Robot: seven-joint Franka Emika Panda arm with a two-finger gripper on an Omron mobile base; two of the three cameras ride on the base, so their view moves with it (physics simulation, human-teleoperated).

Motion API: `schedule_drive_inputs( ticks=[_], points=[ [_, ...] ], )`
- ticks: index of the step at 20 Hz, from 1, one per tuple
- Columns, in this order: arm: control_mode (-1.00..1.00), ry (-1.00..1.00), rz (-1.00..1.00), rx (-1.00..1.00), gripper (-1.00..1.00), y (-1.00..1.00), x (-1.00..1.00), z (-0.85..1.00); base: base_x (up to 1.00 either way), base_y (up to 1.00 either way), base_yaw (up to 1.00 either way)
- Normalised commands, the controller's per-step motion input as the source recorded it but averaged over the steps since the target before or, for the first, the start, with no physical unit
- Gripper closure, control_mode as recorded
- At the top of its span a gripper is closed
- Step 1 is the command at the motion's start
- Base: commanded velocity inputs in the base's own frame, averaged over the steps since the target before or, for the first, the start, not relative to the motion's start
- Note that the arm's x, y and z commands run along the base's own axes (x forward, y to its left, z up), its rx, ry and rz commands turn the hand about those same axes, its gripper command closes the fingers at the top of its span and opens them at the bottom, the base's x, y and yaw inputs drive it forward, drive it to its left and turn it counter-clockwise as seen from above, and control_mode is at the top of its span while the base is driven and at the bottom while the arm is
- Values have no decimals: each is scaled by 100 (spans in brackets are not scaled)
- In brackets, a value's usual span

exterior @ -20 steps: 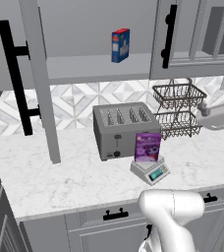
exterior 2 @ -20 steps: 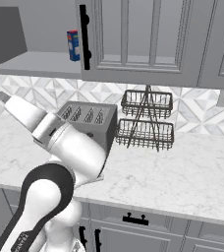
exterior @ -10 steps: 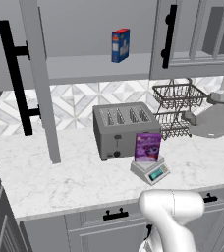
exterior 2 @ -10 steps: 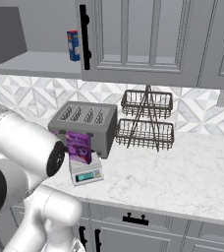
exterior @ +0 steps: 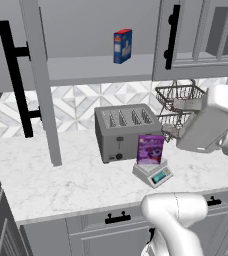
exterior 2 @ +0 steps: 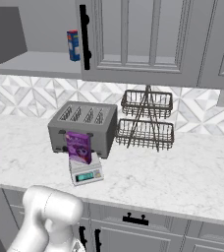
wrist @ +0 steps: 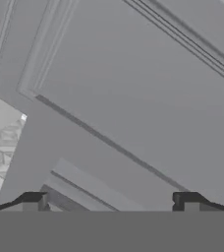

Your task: Pick the cereal and place it on the digital scale for weighing, and close the cabinet.

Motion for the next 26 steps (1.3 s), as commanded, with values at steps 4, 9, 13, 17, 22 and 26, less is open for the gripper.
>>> schedule_drive_inputs(
  ticks=[4, 9, 13, 17, 22, 26],
  points=[
    [-100, 8, -8, 16, -100, 100, -34, -57, 0, 0, 0],
    [-100, 20, 4, 2, -100, 100, -41, -14, 0, 0, 0],
    [-100, 13, 5, 0, -100, 100, -18, -29, 0, 0, 0],
    [-100, 19, -1, 0, -100, 100, 24, -5, 0, 0, 0],
    [-100, 39, 0, 0, -100, 74, 45, -4, 0, 0, 0],
    [-100, 34, 0, 3, -100, 48, 34, -25, 0, 0, 0]
  ],
)
